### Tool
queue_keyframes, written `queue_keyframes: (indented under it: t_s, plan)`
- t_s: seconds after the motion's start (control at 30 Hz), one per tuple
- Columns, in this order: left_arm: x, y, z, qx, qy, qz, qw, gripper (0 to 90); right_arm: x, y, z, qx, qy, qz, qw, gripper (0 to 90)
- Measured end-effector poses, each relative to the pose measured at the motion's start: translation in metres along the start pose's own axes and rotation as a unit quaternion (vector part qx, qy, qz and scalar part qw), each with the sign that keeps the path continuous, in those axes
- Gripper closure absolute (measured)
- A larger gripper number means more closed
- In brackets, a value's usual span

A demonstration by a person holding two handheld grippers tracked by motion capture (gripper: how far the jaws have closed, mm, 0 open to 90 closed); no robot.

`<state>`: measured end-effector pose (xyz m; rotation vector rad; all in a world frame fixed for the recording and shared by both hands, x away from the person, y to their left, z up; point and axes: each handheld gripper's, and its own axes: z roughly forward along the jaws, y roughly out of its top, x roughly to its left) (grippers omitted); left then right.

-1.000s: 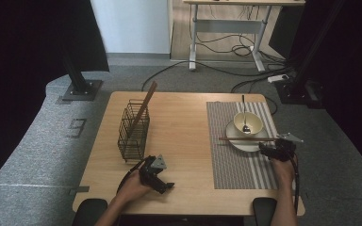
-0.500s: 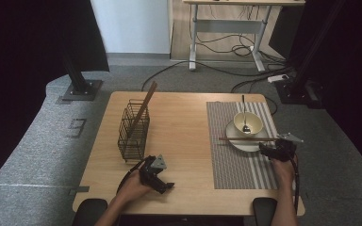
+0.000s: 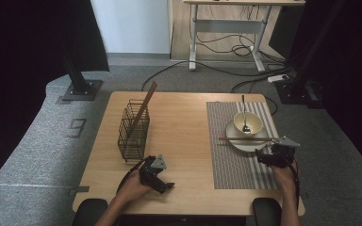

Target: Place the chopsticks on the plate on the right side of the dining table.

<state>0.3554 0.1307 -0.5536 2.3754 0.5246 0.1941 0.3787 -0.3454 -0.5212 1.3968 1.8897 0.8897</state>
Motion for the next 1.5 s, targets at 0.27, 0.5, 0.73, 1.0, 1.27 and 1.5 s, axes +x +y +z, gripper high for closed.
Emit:
queue_keyframes:
  t_s: [0.27,0.5,0.73,1.0,1.27,1.5]
  plan:
    - [0.000,0.000,0.000,0.000,0.000,0.000,1.0000,0.0,0.026,0.002,-0.020,-0.005,0.036,-0.013,0.9992,1.4]
    - [0.000,0.000,0.000,0.000,0.000,0.000,1.0000,0.0,0.067,0.008,-0.032,-0.009,0.087,-0.035,0.9955,1.2]
    - [0.000,0.000,0.000,0.000,0.000,0.000,1.0000,0.0,0.104,0.005,-0.011,0.021,0.122,-0.082,0.9889,0.8]
    - [0.000,0.000,0.000,0.000,0.000,0.000,1.0000,0.0,0.126,-0.006,0.020,0.045,0.165,-0.097,0.9805,0.5]
    - [0.000,0.000,0.000,0.000,0.000,0.000,1.0000,0.0,0.130,-0.012,0.030,0.062,0.180,-0.093,0.9773,0.0]
    - [0.000,0.000,0.000,0.000,0.000,0.001,1.0000,0.0,0.130,-0.012,0.030,0.063,0.180,-0.093,0.9772,0.0]
